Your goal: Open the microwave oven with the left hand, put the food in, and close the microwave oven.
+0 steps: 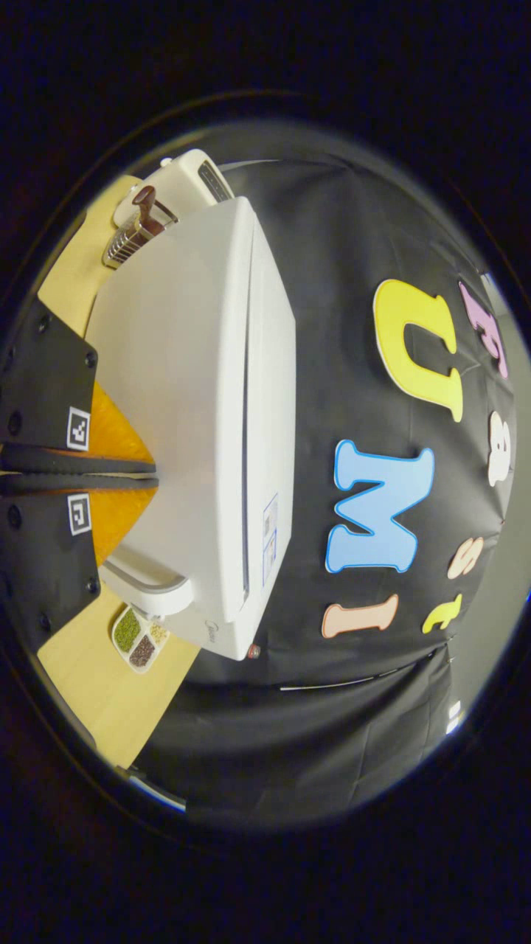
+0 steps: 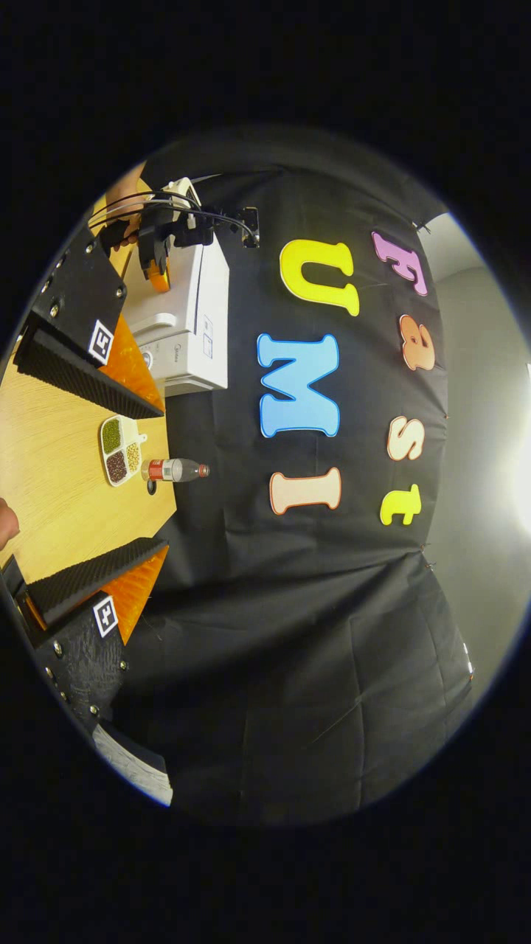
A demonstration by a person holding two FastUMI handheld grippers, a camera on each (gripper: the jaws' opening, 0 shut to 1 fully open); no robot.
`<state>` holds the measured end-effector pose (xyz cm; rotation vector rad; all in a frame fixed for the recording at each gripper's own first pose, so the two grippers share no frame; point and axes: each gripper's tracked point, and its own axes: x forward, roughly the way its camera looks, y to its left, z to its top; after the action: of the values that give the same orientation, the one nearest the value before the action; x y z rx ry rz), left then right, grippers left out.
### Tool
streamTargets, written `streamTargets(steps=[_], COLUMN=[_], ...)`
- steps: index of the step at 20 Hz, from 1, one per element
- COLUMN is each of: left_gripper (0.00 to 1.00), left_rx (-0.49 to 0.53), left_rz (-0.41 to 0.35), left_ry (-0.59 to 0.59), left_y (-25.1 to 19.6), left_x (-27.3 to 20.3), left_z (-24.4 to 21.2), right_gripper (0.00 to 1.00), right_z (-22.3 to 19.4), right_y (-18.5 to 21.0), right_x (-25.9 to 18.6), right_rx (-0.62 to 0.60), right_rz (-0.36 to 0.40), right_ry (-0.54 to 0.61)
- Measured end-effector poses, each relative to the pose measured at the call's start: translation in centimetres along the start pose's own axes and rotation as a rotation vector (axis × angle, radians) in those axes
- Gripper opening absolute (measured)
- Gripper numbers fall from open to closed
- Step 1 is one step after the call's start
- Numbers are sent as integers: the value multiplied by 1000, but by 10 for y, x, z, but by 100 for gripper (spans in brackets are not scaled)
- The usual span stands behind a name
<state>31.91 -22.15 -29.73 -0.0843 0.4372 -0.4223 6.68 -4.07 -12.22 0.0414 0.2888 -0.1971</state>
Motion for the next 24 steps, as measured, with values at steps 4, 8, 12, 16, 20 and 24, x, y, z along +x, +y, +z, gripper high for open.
streamTargets(steps=[4, 8, 12, 16, 20, 24], left_gripper=[9, 8, 7, 7, 7, 7], left_rx=[15, -8, 7, 19, 40, 39], left_rz=[-5, -1, -1, 11, 50, 114], left_ry=[-16, 12, -38, -144, -212, -258], left_y=[2, -2, -10, -17, -23, -31], left_x=[5, 12, -14, -75, -142, -207], left_z=[5, 3, 26, 62, 86, 95], right_gripper=[98, 98, 98, 98, 98, 98], right_z=[2, 3, 4, 14, 24, 26], right_y=[7, 23, 45, 60, 64, 60], right_x=[5, 9, 9, -3, -22, -43], right_rx=[1, -18, -9, -17, -16, -26], right_rz=[6, 33, 86, 168, 254, 330], right_ry=[2, -1, 4, -31, -68, -91])
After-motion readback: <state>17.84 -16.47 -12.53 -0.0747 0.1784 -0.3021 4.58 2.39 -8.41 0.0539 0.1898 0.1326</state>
